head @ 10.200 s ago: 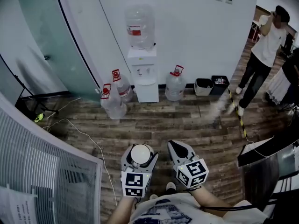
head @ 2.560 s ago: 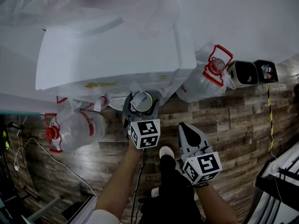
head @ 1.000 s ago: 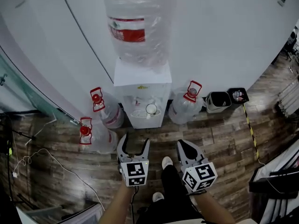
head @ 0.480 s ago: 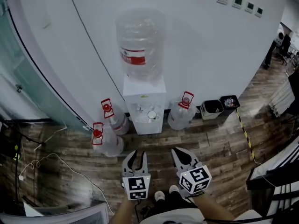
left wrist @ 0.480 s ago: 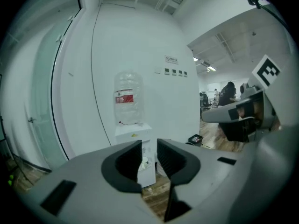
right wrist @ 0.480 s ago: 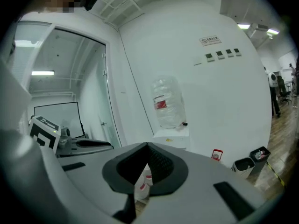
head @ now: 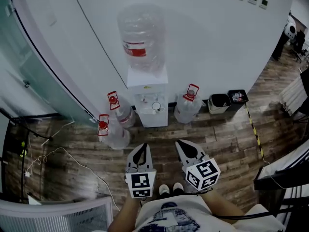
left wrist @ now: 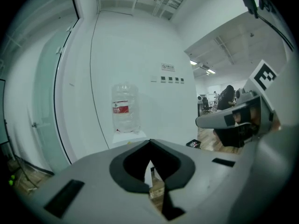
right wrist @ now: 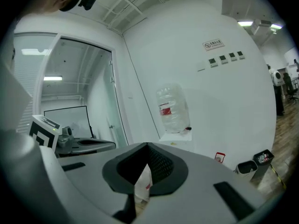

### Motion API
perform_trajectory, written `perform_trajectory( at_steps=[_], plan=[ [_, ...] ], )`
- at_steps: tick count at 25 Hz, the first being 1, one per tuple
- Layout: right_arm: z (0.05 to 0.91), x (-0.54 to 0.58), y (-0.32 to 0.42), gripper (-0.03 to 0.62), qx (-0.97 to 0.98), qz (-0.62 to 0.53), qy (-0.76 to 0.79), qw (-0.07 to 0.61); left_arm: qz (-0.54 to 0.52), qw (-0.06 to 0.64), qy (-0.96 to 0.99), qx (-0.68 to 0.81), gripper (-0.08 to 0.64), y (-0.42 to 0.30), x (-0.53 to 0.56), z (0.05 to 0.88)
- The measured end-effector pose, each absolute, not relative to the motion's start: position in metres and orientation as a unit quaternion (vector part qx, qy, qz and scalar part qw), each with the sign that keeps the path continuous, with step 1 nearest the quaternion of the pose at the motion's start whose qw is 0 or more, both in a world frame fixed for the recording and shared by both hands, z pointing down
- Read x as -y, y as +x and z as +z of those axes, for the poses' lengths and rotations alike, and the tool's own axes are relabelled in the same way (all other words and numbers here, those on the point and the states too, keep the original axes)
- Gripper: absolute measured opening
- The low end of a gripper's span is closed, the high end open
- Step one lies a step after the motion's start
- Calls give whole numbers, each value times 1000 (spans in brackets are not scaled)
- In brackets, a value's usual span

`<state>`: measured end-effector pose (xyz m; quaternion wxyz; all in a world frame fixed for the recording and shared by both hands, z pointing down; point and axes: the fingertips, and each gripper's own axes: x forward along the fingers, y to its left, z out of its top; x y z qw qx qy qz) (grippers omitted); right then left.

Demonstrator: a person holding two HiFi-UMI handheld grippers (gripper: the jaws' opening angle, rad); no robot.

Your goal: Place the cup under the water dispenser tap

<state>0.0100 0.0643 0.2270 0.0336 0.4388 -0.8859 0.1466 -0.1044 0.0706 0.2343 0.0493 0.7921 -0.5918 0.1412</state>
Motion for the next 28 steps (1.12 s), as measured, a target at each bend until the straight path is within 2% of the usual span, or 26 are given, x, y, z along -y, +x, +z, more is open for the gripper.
perform_trajectory(
  at_steps=[8,28],
  plan=[
    [222,-75,26,18,888,132,440,36,138,49,789,596,49,-82,-81,225],
    [228,-59,36,18,885,141,442,39,143,63,787,597,49,-79,-68,236]
  ],
)
